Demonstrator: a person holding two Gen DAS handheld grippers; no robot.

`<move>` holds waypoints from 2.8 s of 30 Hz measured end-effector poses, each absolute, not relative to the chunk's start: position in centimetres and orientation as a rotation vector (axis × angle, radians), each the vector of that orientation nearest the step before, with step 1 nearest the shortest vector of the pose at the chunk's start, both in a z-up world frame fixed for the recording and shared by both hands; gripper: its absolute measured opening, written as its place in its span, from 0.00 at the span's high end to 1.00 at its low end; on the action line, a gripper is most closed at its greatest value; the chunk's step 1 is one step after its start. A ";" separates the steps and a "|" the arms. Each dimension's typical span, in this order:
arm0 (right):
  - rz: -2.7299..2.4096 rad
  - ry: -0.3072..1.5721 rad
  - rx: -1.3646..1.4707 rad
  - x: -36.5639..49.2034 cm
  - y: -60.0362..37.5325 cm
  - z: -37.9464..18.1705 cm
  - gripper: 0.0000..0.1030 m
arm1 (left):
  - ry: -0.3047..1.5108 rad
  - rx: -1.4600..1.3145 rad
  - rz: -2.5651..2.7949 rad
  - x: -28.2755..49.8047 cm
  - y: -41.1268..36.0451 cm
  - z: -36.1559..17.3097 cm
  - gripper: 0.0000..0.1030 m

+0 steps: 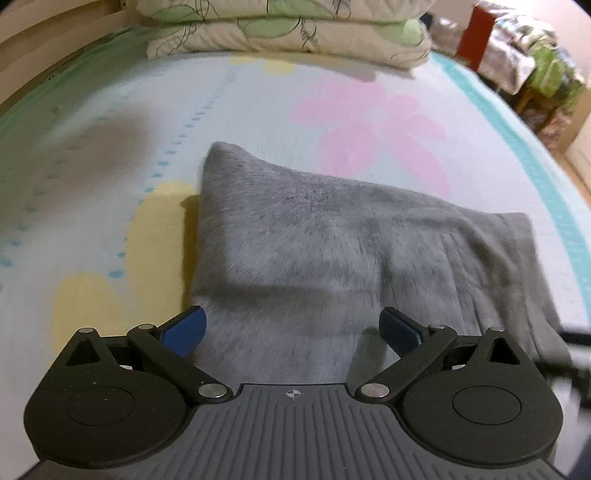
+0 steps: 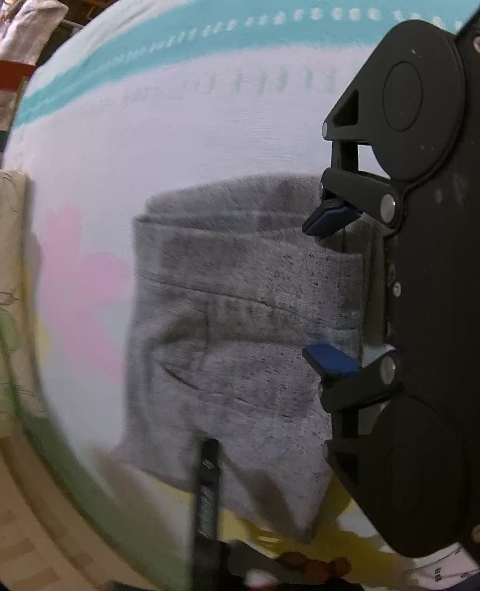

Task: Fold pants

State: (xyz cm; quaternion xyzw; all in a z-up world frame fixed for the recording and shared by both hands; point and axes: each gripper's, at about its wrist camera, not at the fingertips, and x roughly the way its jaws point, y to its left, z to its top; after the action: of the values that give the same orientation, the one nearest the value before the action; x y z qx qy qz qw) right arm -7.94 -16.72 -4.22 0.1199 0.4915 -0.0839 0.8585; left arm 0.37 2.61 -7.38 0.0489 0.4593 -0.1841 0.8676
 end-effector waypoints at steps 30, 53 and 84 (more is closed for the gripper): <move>-0.069 0.843 0.451 -5.8 -23.3 -8.5 0.12 | 0.954 -0.044 -0.452 2.1 4.9 -9.9 0.01; 0.001 0.652 0.338 -4.5 -20.3 -0.1 0.76 | 0.665 0.058 -0.435 3.6 1.3 -1.9 0.92; -0.176 0.729 0.194 -4.5 -18.1 -2.6 0.60 | 0.810 0.153 -0.327 0.3 0.5 -3.9 0.76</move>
State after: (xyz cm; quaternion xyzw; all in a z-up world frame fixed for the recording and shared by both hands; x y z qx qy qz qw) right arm -4.48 -18.11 -2.64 0.0948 0.3555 -0.0856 0.9259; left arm 0.34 0.55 -3.91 0.0740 0.3917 -0.1583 0.9034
